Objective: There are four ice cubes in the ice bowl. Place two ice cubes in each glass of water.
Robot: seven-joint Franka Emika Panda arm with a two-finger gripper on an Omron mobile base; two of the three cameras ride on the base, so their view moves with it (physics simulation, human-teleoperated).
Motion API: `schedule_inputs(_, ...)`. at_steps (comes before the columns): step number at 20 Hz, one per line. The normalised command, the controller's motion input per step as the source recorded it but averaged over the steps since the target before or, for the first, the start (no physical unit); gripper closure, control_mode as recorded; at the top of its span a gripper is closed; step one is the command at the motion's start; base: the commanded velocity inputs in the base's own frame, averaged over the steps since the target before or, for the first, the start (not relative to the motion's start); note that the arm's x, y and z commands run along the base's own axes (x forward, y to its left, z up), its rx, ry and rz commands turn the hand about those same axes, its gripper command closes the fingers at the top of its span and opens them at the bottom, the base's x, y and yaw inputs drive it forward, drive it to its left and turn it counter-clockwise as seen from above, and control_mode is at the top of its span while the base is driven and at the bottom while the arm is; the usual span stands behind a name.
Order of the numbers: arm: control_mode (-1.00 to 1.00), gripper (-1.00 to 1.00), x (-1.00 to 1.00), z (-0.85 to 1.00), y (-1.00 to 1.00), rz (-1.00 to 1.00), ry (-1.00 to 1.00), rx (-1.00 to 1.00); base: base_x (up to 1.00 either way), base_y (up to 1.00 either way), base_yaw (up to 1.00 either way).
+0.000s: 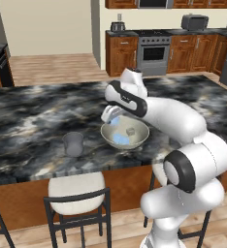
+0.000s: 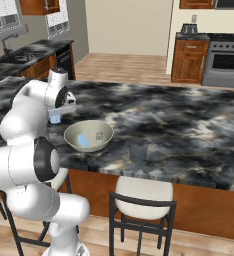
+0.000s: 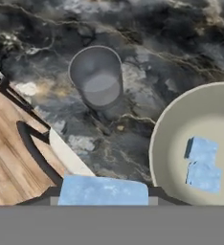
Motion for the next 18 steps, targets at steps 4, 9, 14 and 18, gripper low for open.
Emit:
schedule_inputs(4, -1.0, 1.0, -0.82, 0.07, 0.0, 0.25, 0.05, -0.06, 0.0, 0.0, 0.0)
schedule_inputs(9, -1.0, 1.0, -0.54, 0.0, 0.05, 0.19, 0.0, 0.0, 0.0, 0.0, 0.0)
schedule_inputs(14, -1.0, 1.0, -0.11, 0.0, 0.26, 0.13, -0.18, 0.0, 0.0, 0.0, 0.0)
schedule_inputs(18, -1.0, 1.0, 0.0, 0.0, 0.31, 0.12, -0.17, 0.0, 0.0, 0.0, 0.0)
